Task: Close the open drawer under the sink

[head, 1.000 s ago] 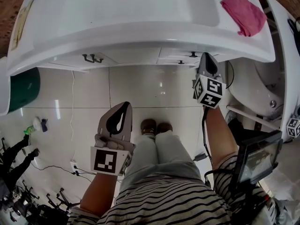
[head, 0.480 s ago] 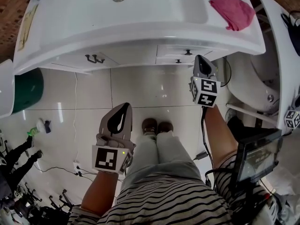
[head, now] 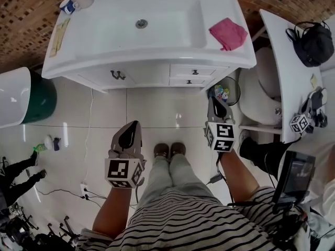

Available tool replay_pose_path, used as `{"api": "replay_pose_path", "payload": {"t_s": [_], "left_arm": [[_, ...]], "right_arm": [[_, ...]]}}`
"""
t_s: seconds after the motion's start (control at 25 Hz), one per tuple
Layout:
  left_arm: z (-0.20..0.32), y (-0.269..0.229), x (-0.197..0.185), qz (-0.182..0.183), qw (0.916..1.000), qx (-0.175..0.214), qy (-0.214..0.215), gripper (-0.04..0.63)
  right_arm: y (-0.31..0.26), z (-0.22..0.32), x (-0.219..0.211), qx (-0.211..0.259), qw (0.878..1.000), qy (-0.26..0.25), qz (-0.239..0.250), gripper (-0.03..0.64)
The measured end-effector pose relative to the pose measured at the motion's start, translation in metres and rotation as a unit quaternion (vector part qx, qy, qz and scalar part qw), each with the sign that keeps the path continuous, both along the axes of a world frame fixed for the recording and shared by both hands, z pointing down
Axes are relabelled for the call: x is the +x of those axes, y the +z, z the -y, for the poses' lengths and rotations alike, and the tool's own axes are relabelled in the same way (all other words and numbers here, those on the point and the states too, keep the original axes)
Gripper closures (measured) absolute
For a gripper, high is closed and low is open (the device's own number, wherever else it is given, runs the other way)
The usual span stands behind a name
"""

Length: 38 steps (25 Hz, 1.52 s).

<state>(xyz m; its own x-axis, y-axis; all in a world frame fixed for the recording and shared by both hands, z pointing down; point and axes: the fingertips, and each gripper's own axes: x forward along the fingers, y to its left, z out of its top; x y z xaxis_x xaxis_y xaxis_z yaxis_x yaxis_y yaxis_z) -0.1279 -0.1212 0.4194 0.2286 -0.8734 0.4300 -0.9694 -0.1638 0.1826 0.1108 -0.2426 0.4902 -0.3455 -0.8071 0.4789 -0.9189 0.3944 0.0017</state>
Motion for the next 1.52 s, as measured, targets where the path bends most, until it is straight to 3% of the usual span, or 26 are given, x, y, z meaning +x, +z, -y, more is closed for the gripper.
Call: {"api": "replay_pose_path", "payload": {"t_s": [0.2,0.4,0.64,0.84,0.96,1.08,1.24,1.52], "left_arm": [[-0.039,-0.046,0.0,-0.001,0.9997,0.023,0.001,0.578],[-0.098,-0.059,-0.016,-0.016,0.9994,0.03,-0.005,0.578],[-0.212,-0.1,-0.033,-0.019,0.9973,0.066,0.024,0.578],[-0.294,-0.117,-0.053,-0.029,0.9973,0.066,0.014,0.578],[-0.328,-0.122,-0.051,-0.031,0.9974,0.064,0.009,0.578],[-0.349,-0.13,-0.045,-0.021,0.9972,0.071,0.005,0.578],[-0.371,-0.128,-0.032,-0.033,0.9977,0.059,-0.007,0.578],[-0.382,-0.121,-0.026,-0.029,0.9979,0.058,-0.002,0.578]], "right_arm": [[-0.059,-0.079,-0.01,0.0,0.999,-0.015,0.031,0.615],[-0.083,-0.174,-0.035,0.013,0.998,-0.064,0.011,0.615],[-0.153,-0.286,-0.063,0.066,0.996,-0.022,0.061,0.615],[-0.196,-0.378,-0.089,0.099,0.992,-0.037,0.063,0.615],[-0.203,-0.421,-0.087,0.095,0.992,-0.043,0.065,0.617],[-0.201,-0.448,-0.074,0.077,0.994,-0.047,0.064,0.617],[-0.193,-0.47,-0.057,0.06,0.995,-0.057,0.06,0.617],[-0.196,-0.469,-0.072,0.081,0.992,-0.081,0.047,0.617]]}}
